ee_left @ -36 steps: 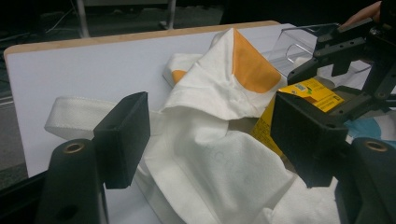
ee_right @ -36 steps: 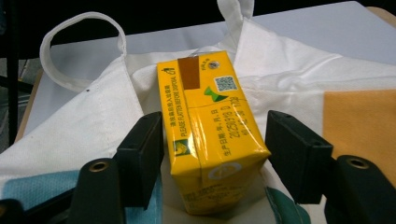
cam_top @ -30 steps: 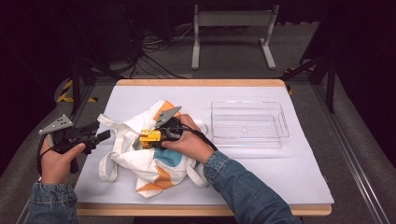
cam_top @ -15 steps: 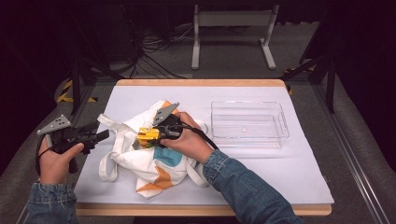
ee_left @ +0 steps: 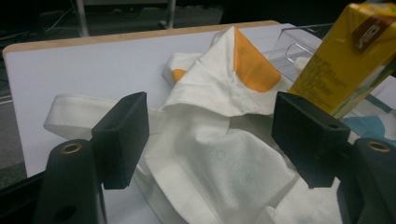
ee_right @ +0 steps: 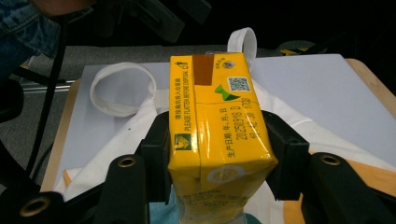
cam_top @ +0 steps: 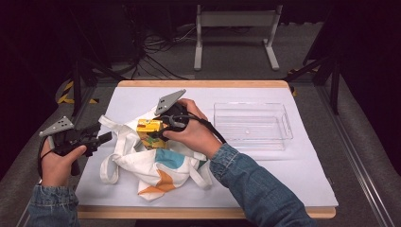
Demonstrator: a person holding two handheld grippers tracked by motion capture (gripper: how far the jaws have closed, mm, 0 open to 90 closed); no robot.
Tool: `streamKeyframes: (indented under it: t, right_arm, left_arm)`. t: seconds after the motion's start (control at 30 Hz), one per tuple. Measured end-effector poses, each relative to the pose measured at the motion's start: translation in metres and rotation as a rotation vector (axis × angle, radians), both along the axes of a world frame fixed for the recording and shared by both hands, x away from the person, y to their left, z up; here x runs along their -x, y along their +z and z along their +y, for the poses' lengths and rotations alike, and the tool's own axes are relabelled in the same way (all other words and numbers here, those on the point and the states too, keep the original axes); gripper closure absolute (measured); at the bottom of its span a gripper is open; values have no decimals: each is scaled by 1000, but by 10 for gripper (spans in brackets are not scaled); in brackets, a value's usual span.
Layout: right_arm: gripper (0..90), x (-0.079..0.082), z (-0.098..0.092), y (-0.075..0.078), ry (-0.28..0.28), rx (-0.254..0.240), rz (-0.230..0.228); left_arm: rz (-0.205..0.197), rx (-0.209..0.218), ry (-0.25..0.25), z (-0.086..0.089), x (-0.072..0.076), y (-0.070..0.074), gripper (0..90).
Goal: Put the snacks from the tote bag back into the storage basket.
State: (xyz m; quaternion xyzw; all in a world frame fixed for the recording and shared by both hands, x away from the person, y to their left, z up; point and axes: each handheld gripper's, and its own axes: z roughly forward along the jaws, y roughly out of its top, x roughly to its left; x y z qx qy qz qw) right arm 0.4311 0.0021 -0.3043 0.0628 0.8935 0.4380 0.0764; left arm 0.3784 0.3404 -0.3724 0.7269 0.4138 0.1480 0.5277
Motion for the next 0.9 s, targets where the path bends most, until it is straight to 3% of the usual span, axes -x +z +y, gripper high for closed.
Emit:
streamKeyframes:
  t: [0.17,0.4,0.73,0.9]
  right_arm:
    - [514,0,-10,20,-5,-31,8]
    - [514,-1,-27,42,-18,-55,-14]
    - [514,-5,-59,58,-43,-66,-26]
    - [515,-6,-84,64,-73,-74,-18]
  left_arm:
    - [0,6,9,3,1,0,287]
    - [0,9,13,4,1,0,286]
    - [4,12,16,5,1,-1,285]
    - [4,15,20,6,1,-1,285]
